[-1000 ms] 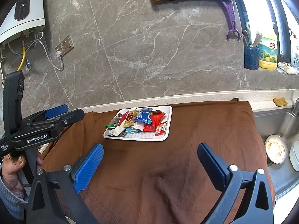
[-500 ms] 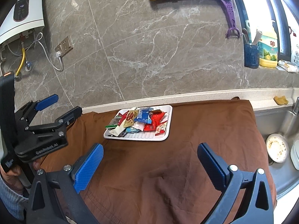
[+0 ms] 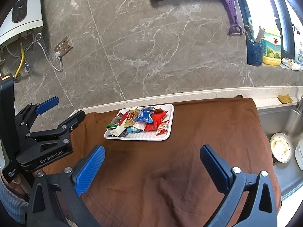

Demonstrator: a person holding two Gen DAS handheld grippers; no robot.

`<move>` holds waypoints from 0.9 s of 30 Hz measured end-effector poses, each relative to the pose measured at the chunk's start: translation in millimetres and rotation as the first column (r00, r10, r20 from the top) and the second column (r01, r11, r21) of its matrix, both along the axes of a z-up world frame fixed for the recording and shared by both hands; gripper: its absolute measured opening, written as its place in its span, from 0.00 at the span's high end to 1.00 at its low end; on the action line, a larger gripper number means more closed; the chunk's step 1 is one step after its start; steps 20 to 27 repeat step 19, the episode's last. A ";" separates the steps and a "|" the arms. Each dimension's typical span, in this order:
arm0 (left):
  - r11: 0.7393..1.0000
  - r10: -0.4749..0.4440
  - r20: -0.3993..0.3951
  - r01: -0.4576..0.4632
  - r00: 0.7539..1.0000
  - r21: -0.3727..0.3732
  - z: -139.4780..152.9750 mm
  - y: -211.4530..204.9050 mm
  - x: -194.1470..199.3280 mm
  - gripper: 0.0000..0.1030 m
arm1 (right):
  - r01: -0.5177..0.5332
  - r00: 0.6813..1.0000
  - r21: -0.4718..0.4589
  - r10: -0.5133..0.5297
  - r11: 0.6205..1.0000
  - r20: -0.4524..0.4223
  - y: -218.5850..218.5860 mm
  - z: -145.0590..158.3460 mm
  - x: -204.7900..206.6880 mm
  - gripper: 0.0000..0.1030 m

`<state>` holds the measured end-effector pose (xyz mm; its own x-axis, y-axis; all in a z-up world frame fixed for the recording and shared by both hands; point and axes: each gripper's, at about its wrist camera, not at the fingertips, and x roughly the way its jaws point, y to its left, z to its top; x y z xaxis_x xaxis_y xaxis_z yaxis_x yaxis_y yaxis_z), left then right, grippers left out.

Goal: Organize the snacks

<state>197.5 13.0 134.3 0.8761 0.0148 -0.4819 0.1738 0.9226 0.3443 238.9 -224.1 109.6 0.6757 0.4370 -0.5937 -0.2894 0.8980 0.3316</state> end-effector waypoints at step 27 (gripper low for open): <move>0.992 0.030 -0.032 -0.034 0.999 -0.121 7.7 17.5 1.9 0.17 | -0.003 1.000 -0.002 0.003 1.000 -0.009 2.8 -1.3 2.6 0.00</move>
